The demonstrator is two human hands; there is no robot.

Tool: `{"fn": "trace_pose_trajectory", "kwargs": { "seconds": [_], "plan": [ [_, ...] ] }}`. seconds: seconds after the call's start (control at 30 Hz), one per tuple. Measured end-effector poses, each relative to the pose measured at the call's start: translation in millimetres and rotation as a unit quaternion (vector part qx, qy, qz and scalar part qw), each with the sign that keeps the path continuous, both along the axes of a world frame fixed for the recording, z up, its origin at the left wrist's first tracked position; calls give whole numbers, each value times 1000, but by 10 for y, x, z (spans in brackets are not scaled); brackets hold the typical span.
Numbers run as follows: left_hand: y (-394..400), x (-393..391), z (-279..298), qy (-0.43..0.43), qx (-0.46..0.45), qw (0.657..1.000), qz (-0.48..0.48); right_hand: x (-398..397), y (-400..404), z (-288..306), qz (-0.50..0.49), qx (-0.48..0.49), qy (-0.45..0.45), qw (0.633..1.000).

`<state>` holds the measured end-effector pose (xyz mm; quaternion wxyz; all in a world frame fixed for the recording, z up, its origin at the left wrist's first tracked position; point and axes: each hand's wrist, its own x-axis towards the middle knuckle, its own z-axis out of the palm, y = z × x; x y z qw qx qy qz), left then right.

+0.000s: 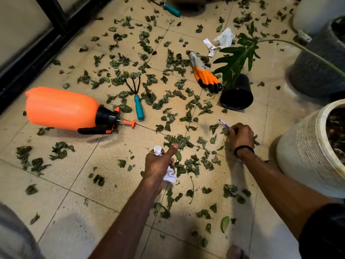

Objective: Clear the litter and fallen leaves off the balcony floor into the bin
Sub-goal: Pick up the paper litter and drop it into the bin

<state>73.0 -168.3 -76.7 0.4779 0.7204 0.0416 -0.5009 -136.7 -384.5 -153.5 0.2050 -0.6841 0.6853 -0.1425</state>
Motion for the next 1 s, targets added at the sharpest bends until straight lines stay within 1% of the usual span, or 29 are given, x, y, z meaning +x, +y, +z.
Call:
{"fn": "trace_pose_trajectory", "kwargs": {
  "seconds": [0.13,0.23,0.27,0.33,0.4,0.47,0.53,0.6,0.67,0.7,0.73,0.8,0.83,0.87,0.93,1.0],
  "plan": [
    [-19,42,113,-4,-8,1000,-11,10,35,119,-69,19,-74,995],
    [44,66,288,20,-23,999,-9,41,102,249,-86,32,-110,990],
    [101,52,388,34,-7,999,-9,34,169,327,-88,44,-116,988],
    [261,37,657,54,8,999,-6,33,355,543,-112,93,-127,981],
    [447,-9,1085,95,34,995,10,36,600,835,-143,160,-134,968],
    [588,-48,1551,131,67,988,36,107,875,1267,-149,235,-164,946],
    [687,-78,2037,144,88,984,53,244,1195,1879,-154,292,-221,918],
    [748,-115,2377,192,68,976,82,430,1542,2548,-160,328,-255,895],
    [819,-120,2738,217,51,967,122,661,1865,3247,-155,356,-272,881],
    [841,-148,2816,215,27,964,153,768,2024,3528,-151,360,-283,876],
    [842,-197,2769,212,12,959,188,866,2174,3726,-154,357,-301,871],
    [953,-226,2950,231,-15,938,260,1084,2483,4271,-166,368,-339,849],
    [1016,-248,3095,232,-11,927,295,1172,2635,4516,-172,376,-359,837],
    [1066,-259,3371,227,-5,918,325,1246,2767,4745,-169,381,-370,830],
    [1178,-214,4043,206,1,903,378,1354,2990,5081,-151,385,-371,832],
    [1373,-91,4545,178,-1,903,392,1496,3208,5412,-120,390,-352,843]
  ]
}}
